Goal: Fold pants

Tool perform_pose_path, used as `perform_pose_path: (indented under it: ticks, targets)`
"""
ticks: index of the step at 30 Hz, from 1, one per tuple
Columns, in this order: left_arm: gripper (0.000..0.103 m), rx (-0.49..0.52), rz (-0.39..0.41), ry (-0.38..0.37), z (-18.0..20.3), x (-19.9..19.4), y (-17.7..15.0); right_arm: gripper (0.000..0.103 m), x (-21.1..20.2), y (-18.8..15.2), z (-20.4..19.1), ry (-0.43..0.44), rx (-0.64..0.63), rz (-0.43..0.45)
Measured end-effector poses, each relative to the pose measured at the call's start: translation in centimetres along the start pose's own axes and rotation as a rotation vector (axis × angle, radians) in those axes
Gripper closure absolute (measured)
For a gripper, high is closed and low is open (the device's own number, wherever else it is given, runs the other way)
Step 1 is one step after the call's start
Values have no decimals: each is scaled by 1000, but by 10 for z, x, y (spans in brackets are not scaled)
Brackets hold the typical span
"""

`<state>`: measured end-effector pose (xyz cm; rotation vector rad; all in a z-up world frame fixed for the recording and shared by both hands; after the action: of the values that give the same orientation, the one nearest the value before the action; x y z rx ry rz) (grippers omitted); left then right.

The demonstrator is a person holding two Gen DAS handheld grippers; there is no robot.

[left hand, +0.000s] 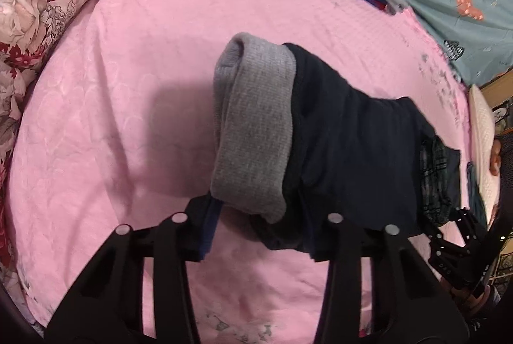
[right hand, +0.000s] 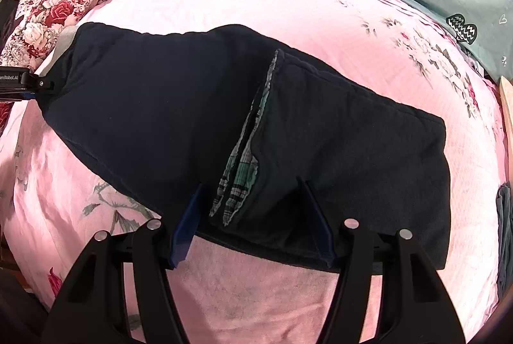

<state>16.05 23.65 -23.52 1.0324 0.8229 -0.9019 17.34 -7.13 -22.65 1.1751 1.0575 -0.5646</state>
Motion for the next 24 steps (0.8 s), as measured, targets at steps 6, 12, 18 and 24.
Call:
perform_pose_path:
  ticks: [6, 12, 18, 24]
  targets:
    - [65, -10, 114, -83, 12, -34, -3, 40, -1, -1, 0, 11, -5, 7]
    - [65, 38, 187, -133, 54, -68, -3, 39, -2, -2, 3, 43, 8, 24]
    - [65, 163, 221, -274, 152, -94, 2, 38, -4, -3, 4, 89, 19, 50]
    - [65, 297, 159, -347, 257, -71, -6, 40, -18, -4, 20, 232, 140, 87]
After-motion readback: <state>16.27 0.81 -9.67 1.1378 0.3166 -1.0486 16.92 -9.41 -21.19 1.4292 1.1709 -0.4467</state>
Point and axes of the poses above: each gripper's, at about its wrist camera, not at the fingertips, and x roughly the way its jaws point, z to its right, y to its top, the point moved 6 cm from there along x, roughly the way its jaws point, and after that the axes turned 5 degrees about x, right-handed, at the moved point
